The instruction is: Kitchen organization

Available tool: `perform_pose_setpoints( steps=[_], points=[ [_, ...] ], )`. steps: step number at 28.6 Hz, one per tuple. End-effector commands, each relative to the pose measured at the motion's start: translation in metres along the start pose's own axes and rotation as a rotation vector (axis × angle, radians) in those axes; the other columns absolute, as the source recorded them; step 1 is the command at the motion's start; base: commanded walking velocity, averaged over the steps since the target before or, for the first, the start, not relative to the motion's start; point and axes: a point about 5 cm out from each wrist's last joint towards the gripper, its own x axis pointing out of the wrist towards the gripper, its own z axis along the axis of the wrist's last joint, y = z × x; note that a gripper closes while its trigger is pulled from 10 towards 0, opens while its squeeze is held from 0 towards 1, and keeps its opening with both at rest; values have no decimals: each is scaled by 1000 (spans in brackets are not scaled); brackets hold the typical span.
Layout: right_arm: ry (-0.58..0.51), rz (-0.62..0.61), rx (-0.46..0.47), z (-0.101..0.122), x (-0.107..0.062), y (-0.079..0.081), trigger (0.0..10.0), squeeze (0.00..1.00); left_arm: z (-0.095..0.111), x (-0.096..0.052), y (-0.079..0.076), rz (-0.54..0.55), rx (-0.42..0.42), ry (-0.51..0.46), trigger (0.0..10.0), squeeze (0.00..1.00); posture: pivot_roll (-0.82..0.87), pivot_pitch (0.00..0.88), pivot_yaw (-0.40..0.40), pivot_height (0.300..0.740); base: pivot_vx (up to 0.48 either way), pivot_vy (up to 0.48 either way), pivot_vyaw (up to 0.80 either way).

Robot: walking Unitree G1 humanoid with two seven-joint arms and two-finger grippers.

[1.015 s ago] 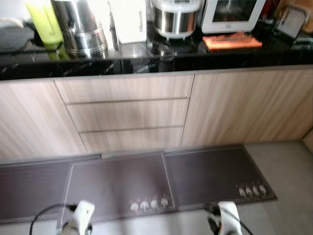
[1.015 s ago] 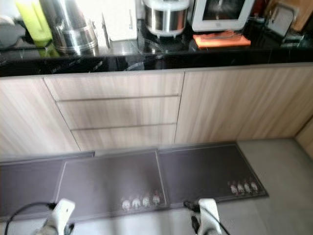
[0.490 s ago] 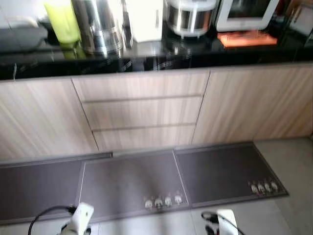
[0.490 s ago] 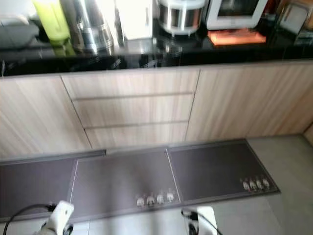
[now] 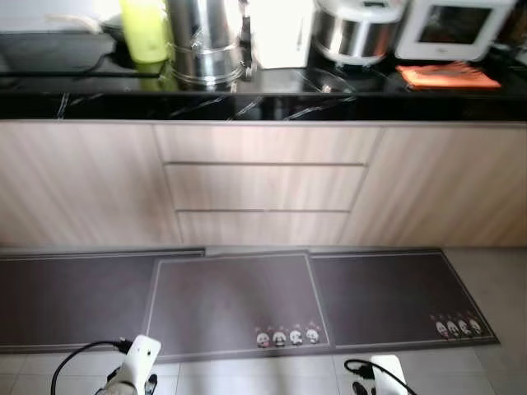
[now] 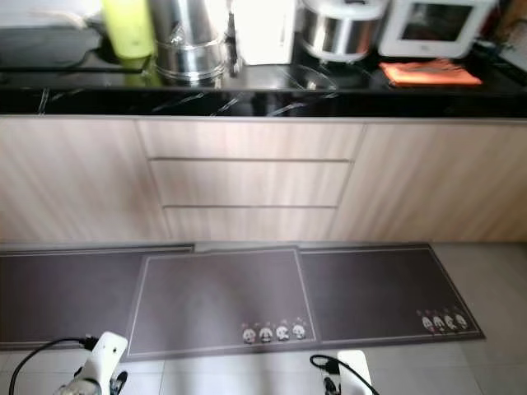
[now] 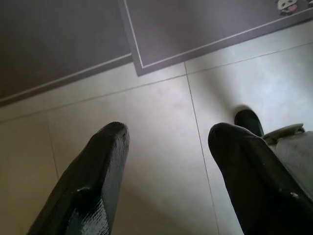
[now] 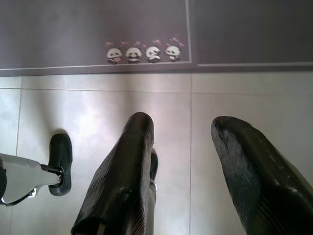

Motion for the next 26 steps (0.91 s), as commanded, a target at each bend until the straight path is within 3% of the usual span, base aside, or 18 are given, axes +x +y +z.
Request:
perform_pose_setpoints(
  steps=[1,6,21,26],
  points=[
    [-13,3,16,6,1,0,10000,0,0,0,-1,3,3,-3,10000,0,16,0,-30,740,0,0,0],
    [-34,12,32,12,4,10,10000,0,5,1,-2,6,-3,-14,10000,0,13,0,-31,740,0,0,0],
    [-59,18,34,18,5,12,10000,0,12,3,-3,-2,-9,-28,10000,0,-1,0,-35,740,0,0,0],
    [-62,17,34,18,5,12,10000,0,13,3,-3,-4,-11,-29,10000,0,0,0,-36,740,240,0,0]
  ],
)
